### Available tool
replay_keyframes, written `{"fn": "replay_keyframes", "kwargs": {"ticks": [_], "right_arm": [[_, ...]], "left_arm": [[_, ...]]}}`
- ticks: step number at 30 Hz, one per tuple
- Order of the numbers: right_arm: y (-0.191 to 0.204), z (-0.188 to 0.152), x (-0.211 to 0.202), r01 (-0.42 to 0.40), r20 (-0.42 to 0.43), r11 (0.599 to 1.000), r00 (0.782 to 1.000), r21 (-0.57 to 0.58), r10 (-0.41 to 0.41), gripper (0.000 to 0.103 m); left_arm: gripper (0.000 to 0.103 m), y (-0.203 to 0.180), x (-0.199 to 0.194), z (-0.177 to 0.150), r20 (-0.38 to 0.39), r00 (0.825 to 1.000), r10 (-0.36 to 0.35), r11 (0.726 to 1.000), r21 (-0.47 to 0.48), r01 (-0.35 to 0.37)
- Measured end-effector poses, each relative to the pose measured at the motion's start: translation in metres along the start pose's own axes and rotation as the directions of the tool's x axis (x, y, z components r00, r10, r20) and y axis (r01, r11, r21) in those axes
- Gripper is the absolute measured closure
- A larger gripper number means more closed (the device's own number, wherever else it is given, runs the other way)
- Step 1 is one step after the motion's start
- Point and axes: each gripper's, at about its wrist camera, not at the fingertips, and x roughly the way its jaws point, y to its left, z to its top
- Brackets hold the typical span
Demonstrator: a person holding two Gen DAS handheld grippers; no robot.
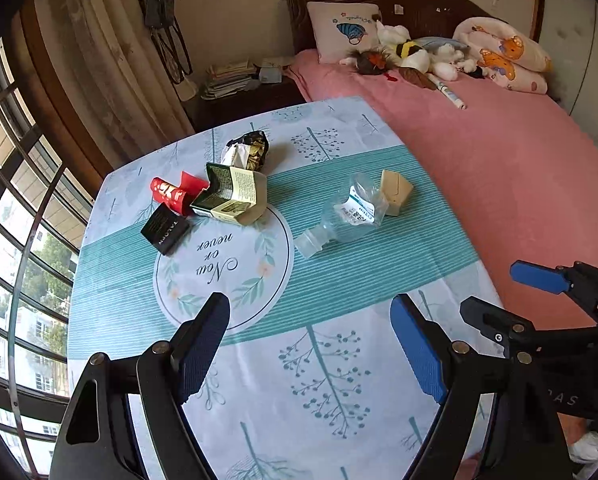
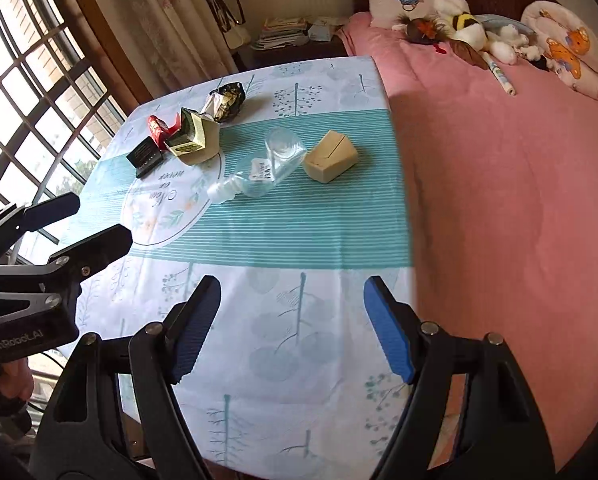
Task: Collect trash
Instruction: 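Raise both tools back toward the bottle and beige box on the table, then grasp the beige box with the right tool while the left tool grasps the plastic bottle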
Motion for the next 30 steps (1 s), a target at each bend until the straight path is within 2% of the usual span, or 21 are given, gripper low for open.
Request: {"fn": "replay_keyframes", "kwargs": {"ticks": [6,11,16,23,24,30], "right_arm": [[-0.047,0.042,0.047,-0.029,-0.028,0.994,0.999,-0.103,0.027,0.031],[-0.067,0.062,0.081,-0.064,-0.046,0.986,0.997,-0.154,0.058,0.031],[-0.076,0.073,0.101,-0.095,-0.063,0.979,0.994,-0.178,0.085,0.031],[-0.080,0.084,0.123,-0.125,-0.079,0.972,0.991,-0.201,0.111,0.031],[-0.079,0.085,0.125,-0.129,-0.079,0.970,0.990,-0.205,0.115,0.031],[-0.069,0.091,0.140,-0.163,-0.089,0.956,0.985,-0.245,0.146,0.031]], "left_arm": [[0.019,-0.037,0.081,0.039,-0.061,0.997,0.054,0.998,-0.034,-0.056],[0.019,-0.050,0.127,0.053,-0.097,0.990,0.102,0.993,-0.042,-0.106],[0.019,-0.054,0.149,0.061,-0.095,0.986,0.134,0.990,-0.042,-0.138],[0.019,-0.061,0.157,0.073,-0.042,0.984,0.175,0.984,-0.014,-0.176],[0.021,-0.061,0.159,0.076,-0.037,0.984,0.174,0.984,-0.014,-0.175],[0.044,-0.058,0.167,0.086,-0.051,0.988,0.145,0.988,-0.045,-0.147]]}}
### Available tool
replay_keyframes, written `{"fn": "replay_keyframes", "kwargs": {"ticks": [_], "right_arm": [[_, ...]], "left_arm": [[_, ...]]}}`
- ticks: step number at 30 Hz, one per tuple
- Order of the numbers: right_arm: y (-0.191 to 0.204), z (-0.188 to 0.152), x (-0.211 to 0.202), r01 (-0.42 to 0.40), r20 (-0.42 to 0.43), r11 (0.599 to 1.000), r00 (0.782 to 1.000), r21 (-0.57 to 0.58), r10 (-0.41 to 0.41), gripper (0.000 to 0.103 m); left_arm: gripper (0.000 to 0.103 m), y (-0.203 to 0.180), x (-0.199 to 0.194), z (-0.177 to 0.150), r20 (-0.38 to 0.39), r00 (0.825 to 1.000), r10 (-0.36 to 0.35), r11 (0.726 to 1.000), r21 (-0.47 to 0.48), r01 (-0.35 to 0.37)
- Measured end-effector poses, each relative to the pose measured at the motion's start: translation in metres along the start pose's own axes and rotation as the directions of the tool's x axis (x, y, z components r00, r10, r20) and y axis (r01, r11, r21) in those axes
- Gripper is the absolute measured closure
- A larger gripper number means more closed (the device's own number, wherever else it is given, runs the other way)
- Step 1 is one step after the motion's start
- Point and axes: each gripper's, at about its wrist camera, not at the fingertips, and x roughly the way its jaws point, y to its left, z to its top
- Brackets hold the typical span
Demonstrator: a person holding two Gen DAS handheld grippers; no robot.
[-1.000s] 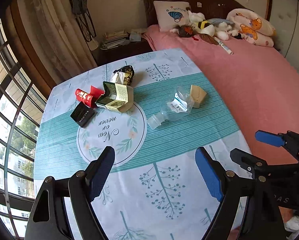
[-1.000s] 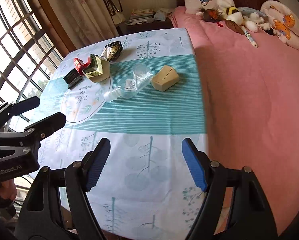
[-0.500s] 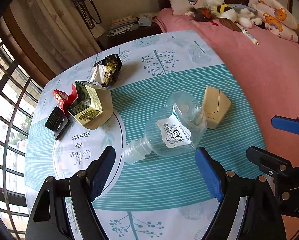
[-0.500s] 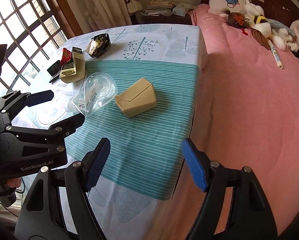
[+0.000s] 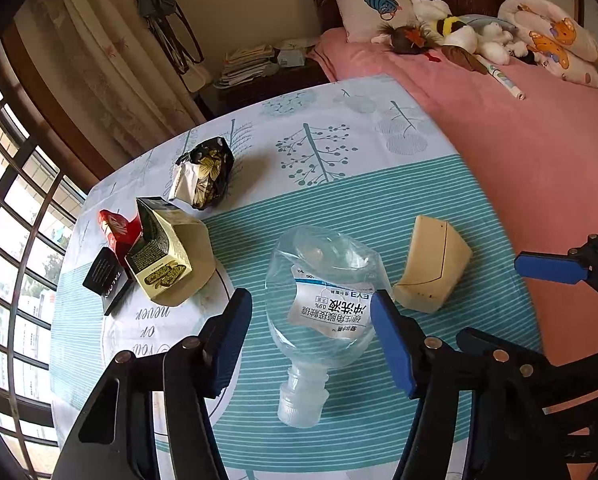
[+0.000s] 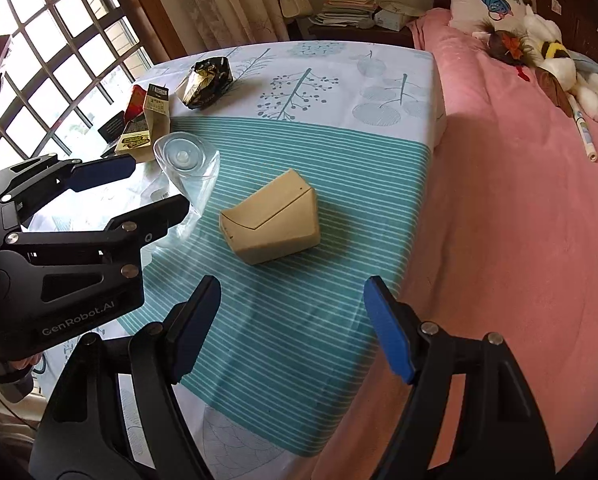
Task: Collect trash
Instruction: 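Grasp the beige box with the right tool while the left tool grasps the plastic bottle, then carry the beige box and plastic bottle down over the bin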
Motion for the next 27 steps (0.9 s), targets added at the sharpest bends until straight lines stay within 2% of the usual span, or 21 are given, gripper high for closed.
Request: {"fn": "replay_keyframes", "kwargs": {"ticks": [5,8,12,16,18,21,23,27], "right_arm": [[0.003,0.013,0.017,-0.022,-0.001,0.999,1.000,-0.039,0.022,0.031],[0.006,0.020,0.025,-0.027,0.007,0.997,1.000,-0.077,0.028,0.031],[0.012,0.029,0.035,-0.024,0.030,0.990,0.999,-0.143,0.028,0.031],[0.021,0.032,0.044,0.012,0.060,0.975,0.998,-0.220,0.001,0.031],[0.025,0.032,0.046,0.030,0.077,0.970,0.997,-0.243,-0.012,0.040],[0.027,0.033,0.047,0.038,0.084,0.971,0.996,-0.235,-0.018,0.043],[0.027,0.032,0.047,0.042,0.088,0.973,0.996,-0.225,-0.023,0.043],[0.027,0.031,0.046,0.051,0.088,0.976,0.996,-0.213,-0.033,0.043]], "left_arm": [[0.083,0.017,0.012,0.003,-0.059,0.994,-0.090,0.991,-0.102,0.084],[0.089,0.032,0.015,-0.001,-0.073,0.990,-0.120,0.979,-0.176,0.106],[0.089,0.052,0.015,-0.008,-0.083,0.985,-0.151,0.957,-0.263,0.124],[0.089,0.063,0.013,-0.012,-0.086,0.984,-0.159,0.945,-0.303,0.126],[0.088,0.065,0.012,-0.013,-0.084,0.984,-0.159,0.942,-0.312,0.126],[0.077,0.064,0.012,-0.012,-0.091,0.982,-0.166,0.941,-0.312,0.131],[0.064,0.063,0.010,-0.011,-0.081,0.982,-0.171,0.941,-0.310,0.138],[0.054,0.056,0.006,-0.007,-0.073,0.980,-0.183,0.944,-0.291,0.154]]}}
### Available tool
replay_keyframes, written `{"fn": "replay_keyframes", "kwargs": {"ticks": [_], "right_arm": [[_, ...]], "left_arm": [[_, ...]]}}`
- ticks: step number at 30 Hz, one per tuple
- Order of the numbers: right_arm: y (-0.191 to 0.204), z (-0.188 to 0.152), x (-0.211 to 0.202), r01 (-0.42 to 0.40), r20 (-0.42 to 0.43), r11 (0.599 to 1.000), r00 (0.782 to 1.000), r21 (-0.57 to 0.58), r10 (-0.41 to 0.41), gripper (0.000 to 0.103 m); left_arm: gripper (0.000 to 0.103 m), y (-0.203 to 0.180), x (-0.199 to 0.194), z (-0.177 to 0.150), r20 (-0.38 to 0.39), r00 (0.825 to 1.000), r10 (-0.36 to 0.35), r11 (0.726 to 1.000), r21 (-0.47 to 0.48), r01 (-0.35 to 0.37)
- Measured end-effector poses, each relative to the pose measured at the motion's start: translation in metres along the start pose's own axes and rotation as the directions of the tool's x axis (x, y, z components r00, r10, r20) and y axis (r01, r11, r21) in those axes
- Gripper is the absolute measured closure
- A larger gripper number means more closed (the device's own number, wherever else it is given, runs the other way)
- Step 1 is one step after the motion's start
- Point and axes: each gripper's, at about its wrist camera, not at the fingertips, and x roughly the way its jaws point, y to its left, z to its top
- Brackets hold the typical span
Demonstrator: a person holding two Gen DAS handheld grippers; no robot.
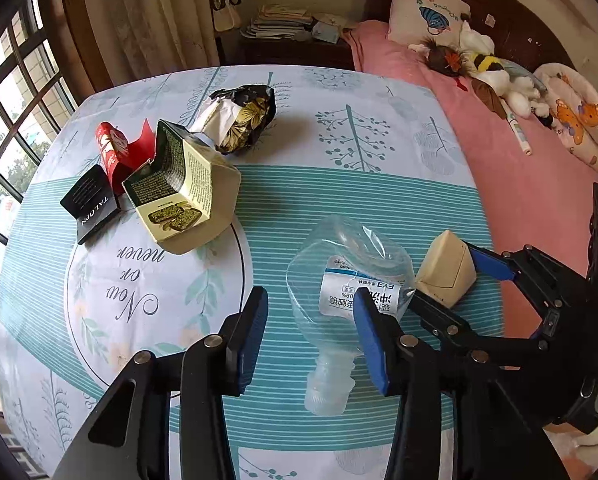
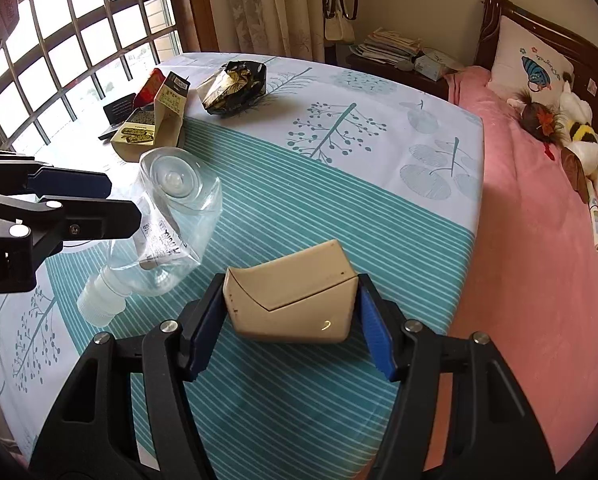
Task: Collect trash
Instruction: 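Carry the beige box and plastic bottle down over the bin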
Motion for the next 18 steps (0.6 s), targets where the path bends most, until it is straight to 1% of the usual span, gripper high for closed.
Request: {"fn": "replay_keyframes", "kwargs": {"ticks": [2,4,8,11,15,18], "right_arm": [[-0.003,-0.001,-0.002,0.002,-0.002,1.000,1.000,0.023,-0.002,0.043],[-0.007,-0.002,-0.004,-0.004,-0.001,0.998,1.000,0.059,0.004,0.043],[-0.013,-0.006,-0.009,-0.007,-0.004,0.995,1.000,0.103,0.007,0.043],[-0.015,-0.012,-0.014,-0.004,-0.004,0.993,1.000,0.119,0.004,0.043],[-0.017,-0.018,-0.019,-0.005,0.001,0.990,1.000,0.141,0.005,0.043],[-0.018,-0.019,-0.020,-0.007,0.003,0.989,1.000,0.149,0.007,0.043]], "left_arm": [[0.045,-0.003,-0.001,0.001,-0.003,1.000,-0.009,1.000,0.007,0.009],[0.039,-0.007,-0.001,0.003,-0.011,1.000,-0.021,1.000,0.018,0.021],[0.038,-0.013,0.002,0.005,-0.030,0.999,-0.025,0.999,0.037,0.026],[0.032,-0.019,0.006,0.006,-0.053,0.998,-0.015,0.999,0.045,0.018],[0.031,-0.031,0.015,0.006,-0.068,0.997,0.032,0.996,0.080,-0.027],[0.031,-0.032,0.026,0.010,-0.079,0.994,0.073,0.996,0.062,-0.068]]}}
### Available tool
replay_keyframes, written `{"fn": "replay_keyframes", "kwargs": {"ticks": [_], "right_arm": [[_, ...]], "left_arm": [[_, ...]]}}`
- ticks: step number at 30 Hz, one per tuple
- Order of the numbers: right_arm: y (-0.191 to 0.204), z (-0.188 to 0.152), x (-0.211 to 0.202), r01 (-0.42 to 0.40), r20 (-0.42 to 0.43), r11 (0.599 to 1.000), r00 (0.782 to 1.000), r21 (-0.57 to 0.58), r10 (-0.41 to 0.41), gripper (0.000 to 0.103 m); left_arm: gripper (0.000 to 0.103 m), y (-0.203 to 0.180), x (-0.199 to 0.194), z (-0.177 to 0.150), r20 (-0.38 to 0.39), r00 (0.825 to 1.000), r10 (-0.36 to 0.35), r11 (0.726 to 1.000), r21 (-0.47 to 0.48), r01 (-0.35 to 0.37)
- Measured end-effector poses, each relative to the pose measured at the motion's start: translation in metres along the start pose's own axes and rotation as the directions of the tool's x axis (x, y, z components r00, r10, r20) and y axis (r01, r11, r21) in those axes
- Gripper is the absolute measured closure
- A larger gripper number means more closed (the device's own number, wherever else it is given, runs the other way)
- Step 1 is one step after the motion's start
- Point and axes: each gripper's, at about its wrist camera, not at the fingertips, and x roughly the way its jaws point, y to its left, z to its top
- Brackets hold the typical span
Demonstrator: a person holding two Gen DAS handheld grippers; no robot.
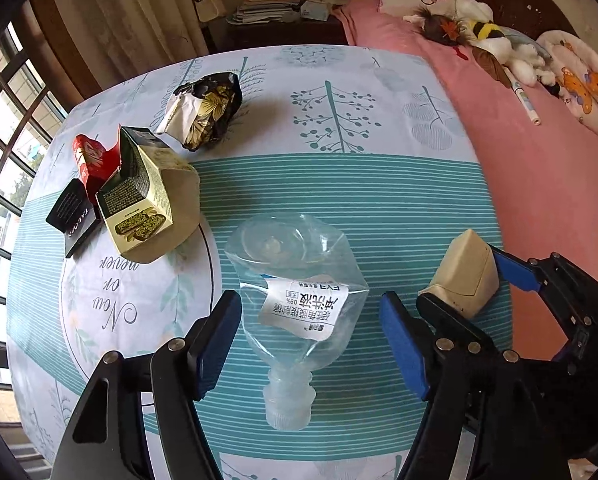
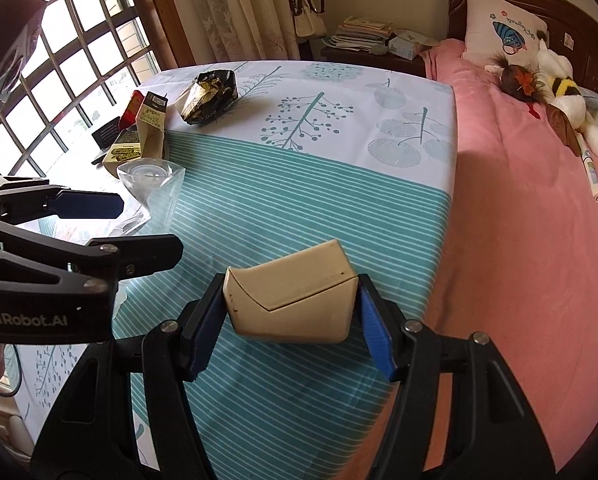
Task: Collect trash
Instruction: 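Carry the beige box and plastic bottle down over the bin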
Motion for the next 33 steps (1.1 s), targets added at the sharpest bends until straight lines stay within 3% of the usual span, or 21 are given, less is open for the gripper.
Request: {"fn": "replay_keyframes", "kwargs": {"ticks": [4,8,12,22,33], "right_arm": [[0.000,-0.001,-0.002,-0.004,0.000,1.000,1.000,0.009,0.004,0.043],[0.001,-0.004,-0.004,-0.005,-0.004,1.000,1.000,0.016,0.005,0.043],[0.005,-0.008,-0.010,-0.008,-0.004,0.999,1.000,0.036,0.009,0.043],[0.036,-0.023,-0.039,-0.014,0.013,0.997,1.000,0.080,0.013,0.043],[0.121,-0.061,-0.094,-0.020,0.025,0.986,1.000,0.165,0.016,0.043]], "left_arm": [[0.033,0.007,0.015,0.006,-0.025,0.999,0.026,0.998,-0.062,-0.027],[0.052,0.019,0.023,0.007,-0.038,0.999,0.019,0.994,-0.111,-0.023],[0.073,0.028,0.012,0.006,0.002,1.000,-0.003,0.993,-0.121,0.003],[0.073,0.043,-0.033,-0.028,0.048,0.995,-0.086,0.995,-0.054,0.088],[0.073,0.095,-0.105,-0.121,0.050,0.988,-0.146,0.988,0.059,0.143]]}}
